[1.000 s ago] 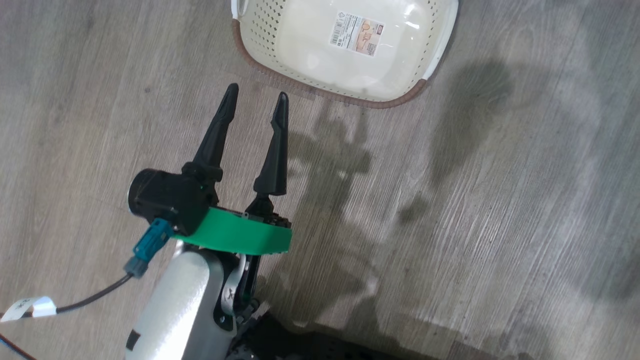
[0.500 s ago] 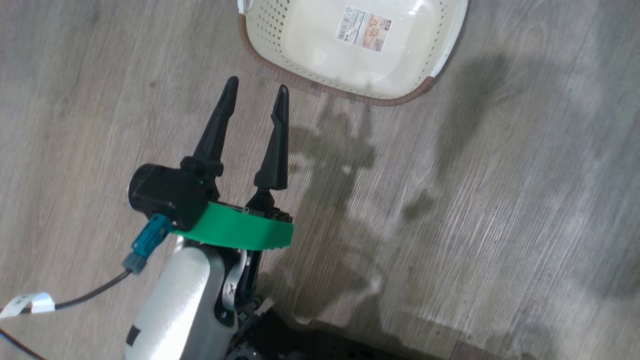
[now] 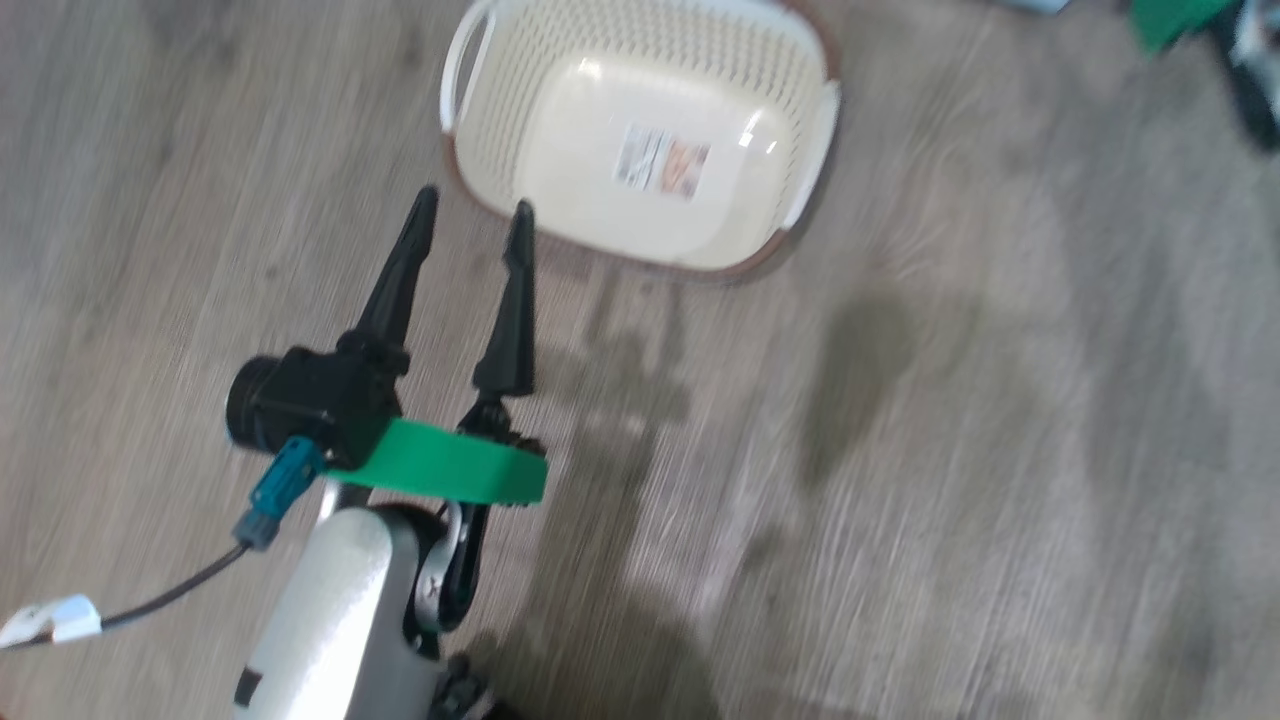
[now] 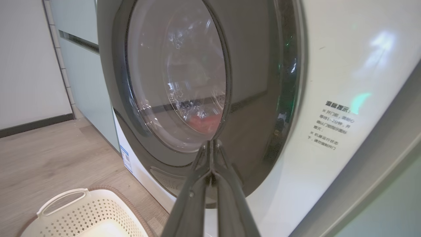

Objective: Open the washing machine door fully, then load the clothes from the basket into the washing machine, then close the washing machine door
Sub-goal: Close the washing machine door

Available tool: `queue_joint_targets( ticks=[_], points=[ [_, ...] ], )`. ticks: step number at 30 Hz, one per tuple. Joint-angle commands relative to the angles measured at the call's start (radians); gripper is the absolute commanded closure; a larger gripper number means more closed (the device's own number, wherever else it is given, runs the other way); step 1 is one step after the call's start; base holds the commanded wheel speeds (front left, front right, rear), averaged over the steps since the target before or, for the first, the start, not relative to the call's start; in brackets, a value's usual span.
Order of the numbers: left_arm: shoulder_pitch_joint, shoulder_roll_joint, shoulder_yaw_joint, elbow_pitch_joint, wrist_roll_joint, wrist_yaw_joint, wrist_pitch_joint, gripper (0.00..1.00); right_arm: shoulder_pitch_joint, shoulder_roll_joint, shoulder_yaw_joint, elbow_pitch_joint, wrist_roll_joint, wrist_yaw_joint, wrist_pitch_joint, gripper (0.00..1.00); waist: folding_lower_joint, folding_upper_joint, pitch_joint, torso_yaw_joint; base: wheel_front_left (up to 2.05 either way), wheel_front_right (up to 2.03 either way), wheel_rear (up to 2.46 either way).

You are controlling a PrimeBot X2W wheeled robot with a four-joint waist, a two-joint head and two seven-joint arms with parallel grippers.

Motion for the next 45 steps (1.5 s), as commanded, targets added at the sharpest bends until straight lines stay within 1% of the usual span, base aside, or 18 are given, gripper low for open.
queue_joint_targets(
  ticks=[1,6,11,13,16,22,26,29,33,39,42,45],
  points=[
    [0.02,0.013,0.045,-0.022,0.012,-0.007,-0.01,0.0,0.04,0.022,-0.001,-0.051,0.012,0.0,-0.006,1.0,0.0,-0.0001,-0.087,-0.054,0.0,0.0,0.0],
    [0.063,0.013,0.093,0.005,0.051,-0.04,-0.01,0.0,0.218,0.045,-0.034,-0.144,0.043,0.0,-0.006,1.0,0.0,-0.0001,-0.206,-0.119,0.0,0.0,0.0],
    [0.11,0.013,0.137,0.024,0.061,-0.06,-0.01,0.0,0.391,0.083,-0.097,-0.228,0.067,0.0,-0.006,1.0,0.0,-0.0001,-0.308,-0.183,0.0,0.0,0.0],
    [0.127,0.013,0.152,0.029,0.056,-0.063,-0.01,0.0,0.46,0.106,-0.131,-0.262,0.075,0.0,-0.006,1.0,0.0,-0.0001,-0.339,-0.207,0.0,0.0,0.0],
    [0.144,0.013,0.174,0.033,0.042,-0.064,-0.01,0.0,0.56,0.135,-0.169,-0.316,0.056,0.0,-0.006,1.0,0.0,-0.0001,-0.373,-0.238,0.0,0.0,0.0],
    [0.166,0.013,0.206,0.038,0.032,-0.063,-0.01,0.0,0.716,0.221,-0.261,-0.423,0.023,0.0,-0.006,1.0,0.0,-0.0001,-0.418,-0.295,0.0,0.0,0.0],
    [0.175,0.013,0.218,0.042,0.019,-0.062,-0.01,0.0,0.777,0.255,-0.306,-0.456,-0.008,0.0,-0.006,1.0,0.0,-0.0001,-0.436,-0.312,0.0,0.0,0.0],
    [0.188,0.013,0.23,0.048,0.015,-0.058,-0.01,0.0,0.823,0.288,-0.351,-0.481,-0.013,0.0,-0.006,1.0,0.0,-0.0001,-0.448,-0.329,0.0,0.0,0.0],
    [0.211,0.013,0.244,0.066,0.013,-0.054,-0.01,0.0,0.871,0.315,-0.383,-0.513,-0.018,0.0,-0.006,1.0,0.0,-0.0001,-0.459,-0.348,0.0,0.0,0.0],
    [0.236,0.013,0.252,0.098,-0.003,-0.044,-0.01,0.0,0.946,0.334,-0.411,-0.586,-0.031,0.0,-0.006,1.0,0.0,-0.0001,-0.474,-0.361,0.0,0.0,0.0],
    [0.249,0.013,0.252,0.114,-0.009,-0.04,-0.01,0.0,0.988,0.338,-0.419,-0.6,-0.042,0.0,-0.006,1.0,0.0,-0.0001,-0.481,-0.362,0.0,0.0,0.0],
    [0.262,0.013,0.252,0.139,-0.006,-0.04,-0.01,0.0,1.021,0.338,-0.422,-0.596,-0.012,0.0,-0.006,1.0,0.0,-0.0001,-0.487,-0.361,0.0,0.0,0.0]
  ],
)
